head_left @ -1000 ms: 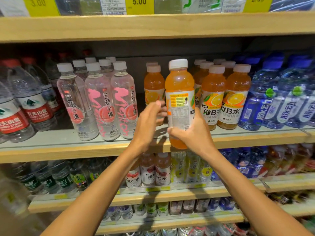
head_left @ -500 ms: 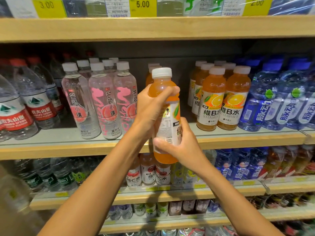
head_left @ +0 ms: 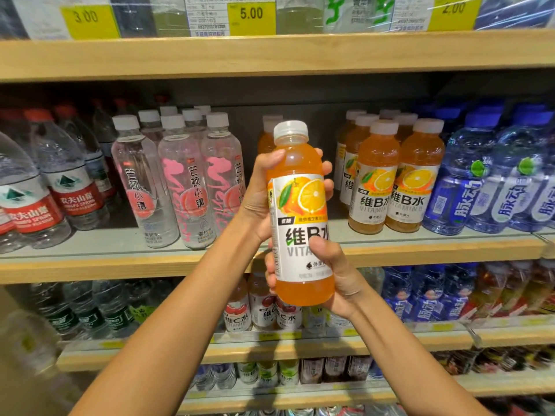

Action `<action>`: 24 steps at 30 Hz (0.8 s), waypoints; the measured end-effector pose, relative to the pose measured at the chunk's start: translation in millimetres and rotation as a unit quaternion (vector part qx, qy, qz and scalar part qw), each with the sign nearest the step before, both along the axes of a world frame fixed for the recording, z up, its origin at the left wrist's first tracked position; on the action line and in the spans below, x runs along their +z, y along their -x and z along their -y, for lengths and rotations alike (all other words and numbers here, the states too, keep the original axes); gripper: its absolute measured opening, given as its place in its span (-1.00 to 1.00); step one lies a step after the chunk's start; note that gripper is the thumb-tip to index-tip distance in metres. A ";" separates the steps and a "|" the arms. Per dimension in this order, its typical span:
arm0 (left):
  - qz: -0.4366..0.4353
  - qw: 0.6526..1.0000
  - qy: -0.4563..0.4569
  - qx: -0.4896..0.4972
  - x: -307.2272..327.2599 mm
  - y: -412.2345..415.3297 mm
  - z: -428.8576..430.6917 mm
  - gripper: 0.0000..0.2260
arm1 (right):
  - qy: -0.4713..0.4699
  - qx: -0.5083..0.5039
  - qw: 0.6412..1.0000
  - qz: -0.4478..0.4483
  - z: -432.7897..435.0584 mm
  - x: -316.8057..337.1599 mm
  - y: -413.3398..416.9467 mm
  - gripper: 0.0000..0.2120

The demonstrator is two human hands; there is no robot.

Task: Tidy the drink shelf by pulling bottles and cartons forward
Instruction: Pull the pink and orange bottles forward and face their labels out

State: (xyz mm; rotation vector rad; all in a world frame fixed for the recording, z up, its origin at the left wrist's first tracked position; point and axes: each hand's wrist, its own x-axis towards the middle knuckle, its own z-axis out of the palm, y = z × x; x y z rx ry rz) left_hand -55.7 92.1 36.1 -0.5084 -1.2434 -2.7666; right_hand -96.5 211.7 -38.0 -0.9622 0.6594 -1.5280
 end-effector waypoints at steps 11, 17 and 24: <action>0.048 0.813 0.279 0.508 11.6 -5.8 -5.4 -0.76 | -0.026 -0.434 0.864 -0.254 -9.6 19.7 13.8 -0.69; 0.062 0.728 0.309 0.609 16.9 6.6 -43.3 -0.52 | -0.097 -0.587 0.695 -0.404 -0.8 14.5 -4.2 -0.57; 0.036 0.720 0.230 0.653 23.0 7.0 -41.3 -0.77 | -0.064 -0.538 0.737 -0.405 -1.5 9.0 -13.0 -0.45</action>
